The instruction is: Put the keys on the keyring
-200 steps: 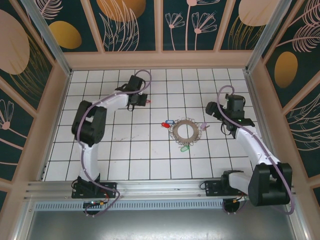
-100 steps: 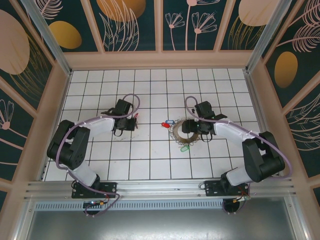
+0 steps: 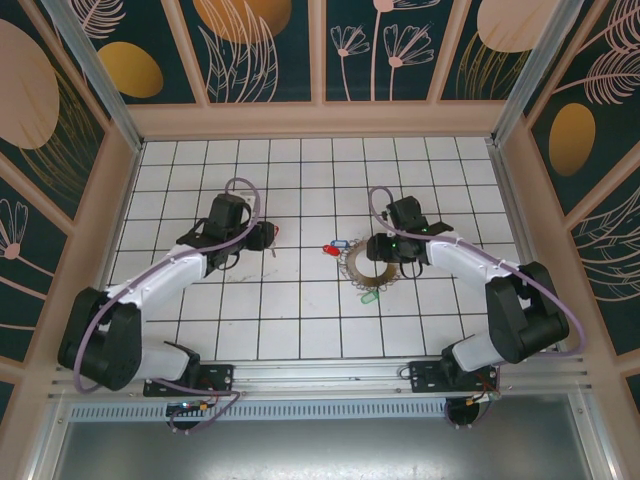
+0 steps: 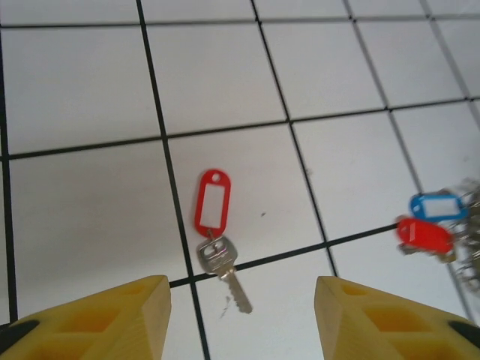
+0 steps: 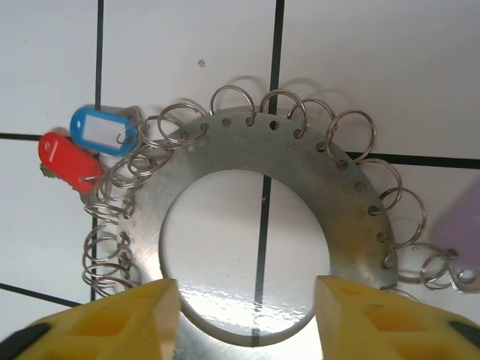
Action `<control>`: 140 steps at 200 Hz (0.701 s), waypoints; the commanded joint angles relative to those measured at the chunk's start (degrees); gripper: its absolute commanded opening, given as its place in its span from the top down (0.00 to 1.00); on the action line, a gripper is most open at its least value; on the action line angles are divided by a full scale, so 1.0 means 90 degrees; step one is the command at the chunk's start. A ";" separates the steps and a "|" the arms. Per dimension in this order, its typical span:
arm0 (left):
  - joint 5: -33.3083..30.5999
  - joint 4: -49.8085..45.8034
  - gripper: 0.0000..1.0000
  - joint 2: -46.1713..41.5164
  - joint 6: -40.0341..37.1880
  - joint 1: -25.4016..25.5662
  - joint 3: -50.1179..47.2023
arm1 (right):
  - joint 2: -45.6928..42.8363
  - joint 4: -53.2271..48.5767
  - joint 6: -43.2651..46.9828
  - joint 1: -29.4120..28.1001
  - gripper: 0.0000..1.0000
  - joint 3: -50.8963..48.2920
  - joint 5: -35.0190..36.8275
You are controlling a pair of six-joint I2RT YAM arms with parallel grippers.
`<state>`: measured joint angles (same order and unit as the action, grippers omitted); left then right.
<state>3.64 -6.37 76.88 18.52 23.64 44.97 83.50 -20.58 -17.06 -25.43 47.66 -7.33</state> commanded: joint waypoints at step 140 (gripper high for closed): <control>0.1063 -0.0444 0.37 -0.1130 0.0978 0.0020 -0.0717 | 0.2461 -0.0615 0.0622 0.0081 0.68 0.2230 0.0590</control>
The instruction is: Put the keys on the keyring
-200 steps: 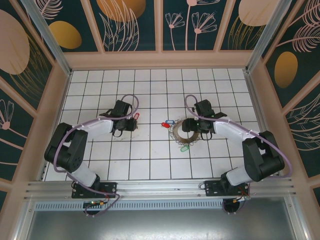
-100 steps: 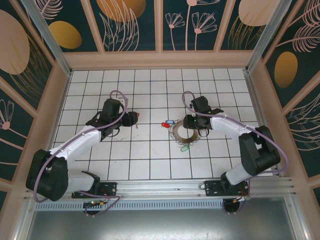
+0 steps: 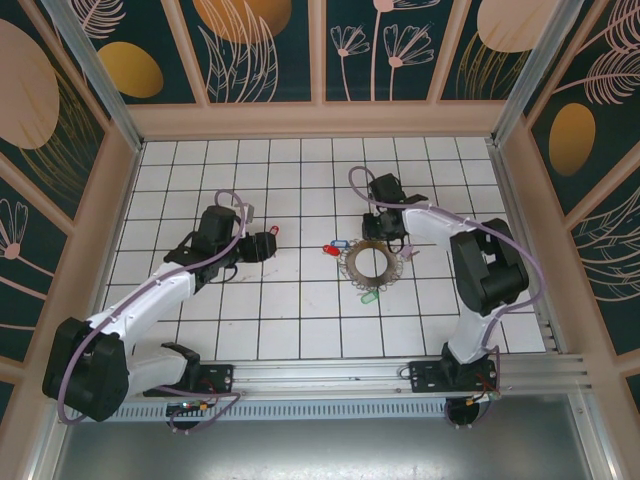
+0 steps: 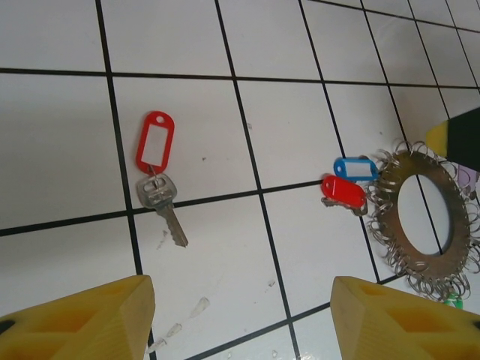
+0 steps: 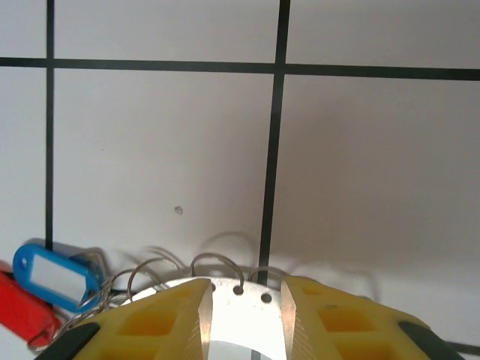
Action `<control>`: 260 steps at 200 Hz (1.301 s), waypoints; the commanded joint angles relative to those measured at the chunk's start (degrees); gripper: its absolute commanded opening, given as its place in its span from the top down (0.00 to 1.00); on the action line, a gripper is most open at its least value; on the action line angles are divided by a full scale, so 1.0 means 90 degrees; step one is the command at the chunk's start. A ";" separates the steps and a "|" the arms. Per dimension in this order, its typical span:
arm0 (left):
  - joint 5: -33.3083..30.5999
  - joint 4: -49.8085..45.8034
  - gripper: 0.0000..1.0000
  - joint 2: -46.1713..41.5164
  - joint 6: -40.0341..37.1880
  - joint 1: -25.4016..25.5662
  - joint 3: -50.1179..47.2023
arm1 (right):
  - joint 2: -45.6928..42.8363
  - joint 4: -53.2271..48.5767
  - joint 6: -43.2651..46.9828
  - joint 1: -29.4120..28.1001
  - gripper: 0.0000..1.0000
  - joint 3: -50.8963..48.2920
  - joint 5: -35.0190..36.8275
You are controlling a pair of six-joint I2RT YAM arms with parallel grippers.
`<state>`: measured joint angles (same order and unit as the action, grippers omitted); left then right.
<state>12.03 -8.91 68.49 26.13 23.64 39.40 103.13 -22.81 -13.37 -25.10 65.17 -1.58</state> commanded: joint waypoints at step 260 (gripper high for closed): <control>0.0255 0.0001 0.35 -0.0735 0.0227 0.0020 -0.0527 | 0.0184 -0.0748 0.0334 0.0565 0.76 0.0194 -0.0995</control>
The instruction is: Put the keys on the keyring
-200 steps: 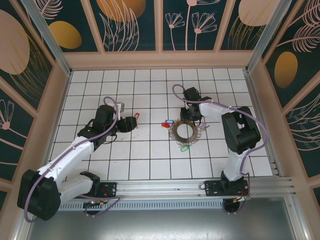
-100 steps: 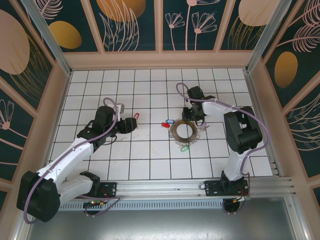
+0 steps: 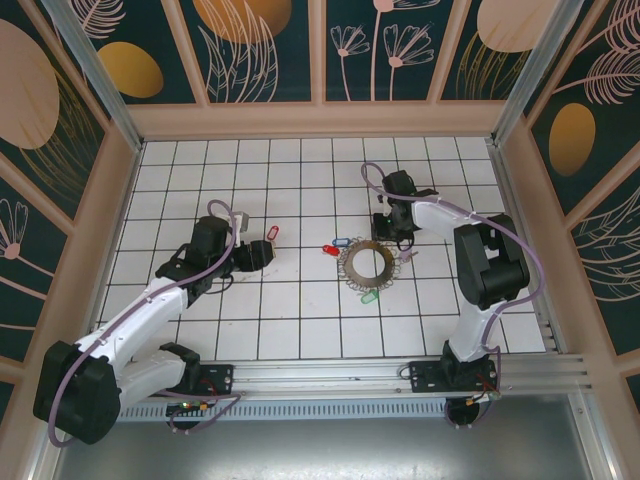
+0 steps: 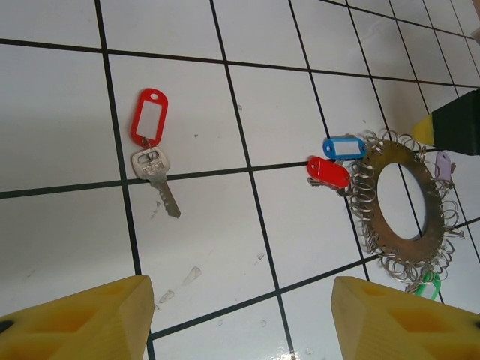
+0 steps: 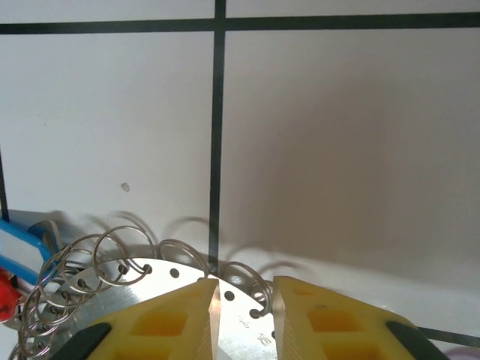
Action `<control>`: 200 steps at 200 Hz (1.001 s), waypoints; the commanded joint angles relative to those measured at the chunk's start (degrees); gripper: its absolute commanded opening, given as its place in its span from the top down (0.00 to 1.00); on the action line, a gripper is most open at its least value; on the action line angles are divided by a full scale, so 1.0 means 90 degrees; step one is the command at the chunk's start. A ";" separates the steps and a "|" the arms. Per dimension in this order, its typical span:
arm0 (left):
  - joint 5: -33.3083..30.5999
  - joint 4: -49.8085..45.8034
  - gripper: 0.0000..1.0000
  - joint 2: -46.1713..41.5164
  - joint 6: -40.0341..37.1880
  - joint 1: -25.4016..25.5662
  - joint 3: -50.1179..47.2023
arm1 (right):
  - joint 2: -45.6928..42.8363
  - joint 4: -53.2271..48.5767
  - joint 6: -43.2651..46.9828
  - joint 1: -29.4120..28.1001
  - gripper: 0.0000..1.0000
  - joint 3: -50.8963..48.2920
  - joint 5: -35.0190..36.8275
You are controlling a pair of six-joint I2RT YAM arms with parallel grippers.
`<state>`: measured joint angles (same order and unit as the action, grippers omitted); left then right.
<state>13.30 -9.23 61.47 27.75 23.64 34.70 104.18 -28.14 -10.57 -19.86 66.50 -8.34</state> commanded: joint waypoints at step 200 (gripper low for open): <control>0.0275 0.0049 0.36 0.0215 0.0003 0.0015 0.0022 | 0.0275 -0.0260 0.0257 0.0066 0.76 0.0101 0.0121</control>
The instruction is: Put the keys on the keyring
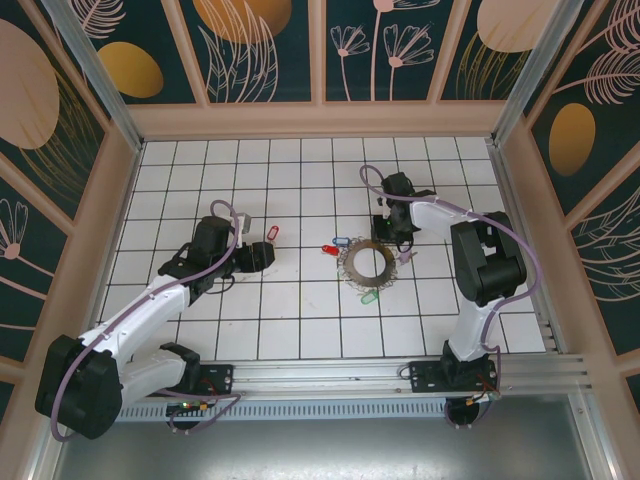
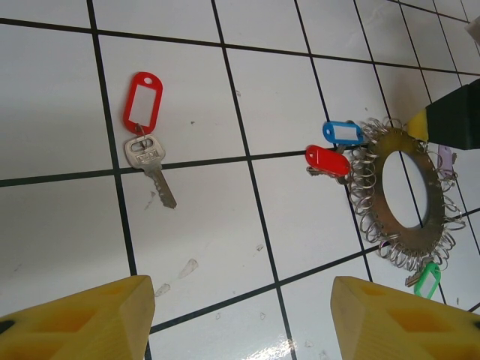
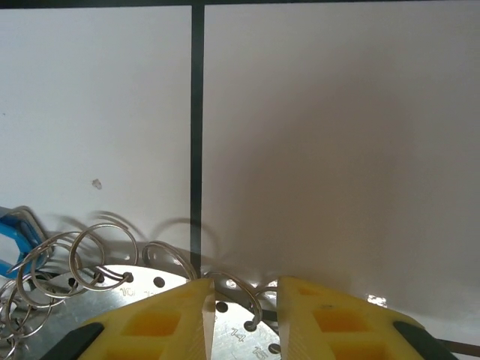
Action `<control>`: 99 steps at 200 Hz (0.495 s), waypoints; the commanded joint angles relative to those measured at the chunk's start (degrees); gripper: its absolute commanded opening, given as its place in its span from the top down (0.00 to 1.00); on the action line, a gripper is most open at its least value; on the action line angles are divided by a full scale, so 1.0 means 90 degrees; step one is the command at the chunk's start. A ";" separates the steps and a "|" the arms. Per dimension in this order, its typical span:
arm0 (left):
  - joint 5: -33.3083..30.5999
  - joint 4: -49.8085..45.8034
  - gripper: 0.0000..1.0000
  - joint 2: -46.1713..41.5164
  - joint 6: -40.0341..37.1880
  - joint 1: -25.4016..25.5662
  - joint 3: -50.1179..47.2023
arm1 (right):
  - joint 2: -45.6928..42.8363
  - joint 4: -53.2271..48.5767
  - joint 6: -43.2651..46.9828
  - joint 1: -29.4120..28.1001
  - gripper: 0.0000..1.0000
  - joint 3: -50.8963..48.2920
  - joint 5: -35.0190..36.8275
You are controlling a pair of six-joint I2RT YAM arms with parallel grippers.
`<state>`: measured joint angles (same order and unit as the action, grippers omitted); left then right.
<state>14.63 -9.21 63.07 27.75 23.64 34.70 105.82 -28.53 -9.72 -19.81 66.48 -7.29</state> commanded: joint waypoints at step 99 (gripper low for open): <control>0.0175 0.0056 0.36 0.0112 -0.0066 0.0022 0.0060 | 0.0050 0.0139 0.0332 0.0268 0.89 -0.0197 -0.1156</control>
<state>15.05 -9.21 63.77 27.70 23.64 34.70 106.19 -27.99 -8.64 -18.37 66.02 -12.78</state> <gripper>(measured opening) 0.641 0.124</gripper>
